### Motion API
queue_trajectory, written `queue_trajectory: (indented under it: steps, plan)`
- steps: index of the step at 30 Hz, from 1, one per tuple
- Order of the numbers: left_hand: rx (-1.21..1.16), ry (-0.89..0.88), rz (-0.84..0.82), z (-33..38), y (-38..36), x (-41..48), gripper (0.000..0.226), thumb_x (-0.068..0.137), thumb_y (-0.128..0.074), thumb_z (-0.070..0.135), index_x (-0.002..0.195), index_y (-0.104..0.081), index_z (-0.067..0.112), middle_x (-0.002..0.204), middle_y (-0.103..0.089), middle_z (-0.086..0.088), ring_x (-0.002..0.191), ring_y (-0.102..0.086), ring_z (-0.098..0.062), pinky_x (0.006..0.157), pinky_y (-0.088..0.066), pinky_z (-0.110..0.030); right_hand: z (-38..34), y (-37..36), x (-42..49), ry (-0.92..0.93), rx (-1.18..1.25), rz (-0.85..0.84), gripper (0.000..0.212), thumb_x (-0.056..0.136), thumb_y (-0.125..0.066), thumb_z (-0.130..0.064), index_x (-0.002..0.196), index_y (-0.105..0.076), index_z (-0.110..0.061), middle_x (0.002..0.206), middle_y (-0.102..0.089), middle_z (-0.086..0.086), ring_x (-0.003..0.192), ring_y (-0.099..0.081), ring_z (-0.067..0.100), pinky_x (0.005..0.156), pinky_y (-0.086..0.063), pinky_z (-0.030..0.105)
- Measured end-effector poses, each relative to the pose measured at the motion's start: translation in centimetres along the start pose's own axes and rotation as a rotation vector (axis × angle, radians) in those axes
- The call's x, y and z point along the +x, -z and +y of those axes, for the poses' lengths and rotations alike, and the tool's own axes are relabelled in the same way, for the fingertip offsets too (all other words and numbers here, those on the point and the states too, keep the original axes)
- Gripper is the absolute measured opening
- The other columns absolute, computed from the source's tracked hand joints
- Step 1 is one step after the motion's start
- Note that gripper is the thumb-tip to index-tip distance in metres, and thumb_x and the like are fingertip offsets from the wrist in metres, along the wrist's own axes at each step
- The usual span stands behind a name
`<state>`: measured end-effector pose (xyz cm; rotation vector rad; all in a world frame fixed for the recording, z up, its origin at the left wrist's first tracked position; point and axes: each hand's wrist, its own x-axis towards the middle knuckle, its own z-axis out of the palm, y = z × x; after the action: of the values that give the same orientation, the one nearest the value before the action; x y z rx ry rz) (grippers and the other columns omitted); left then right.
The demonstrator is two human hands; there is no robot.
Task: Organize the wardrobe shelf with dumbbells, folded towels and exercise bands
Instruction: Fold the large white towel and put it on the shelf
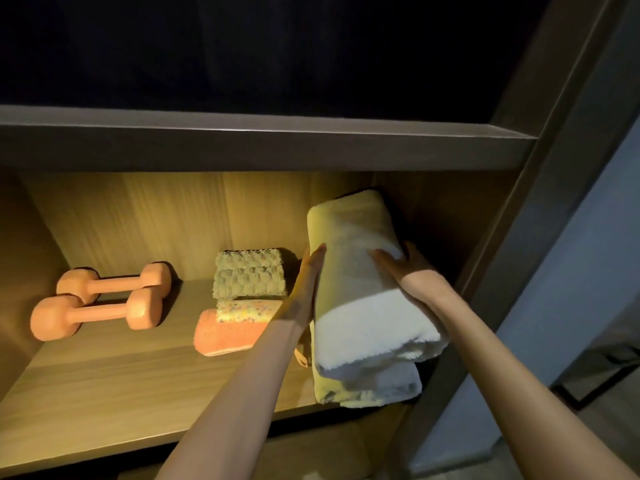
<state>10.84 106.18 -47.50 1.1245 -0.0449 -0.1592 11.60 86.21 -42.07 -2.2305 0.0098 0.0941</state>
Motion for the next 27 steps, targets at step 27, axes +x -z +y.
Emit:
queue_trajectory:
  steps: [27]
  plan:
    - [-0.339,0.175,-0.01,0.2,-2.3,-2.9,0.064,0.071,-0.075,0.049,0.119,-0.063,0.01,0.104,-0.07,-0.014,0.092,-0.067,-0.029,0.088,-0.051,-0.039,-2.2,2.0,-5.4,-0.008,0.284,-0.011,0.072,0.088,-0.061,-0.048,0.149,-0.025,-0.033,0.14,-0.047,0.004,0.114,-0.053,0.027,0.086,-0.043,0.033]
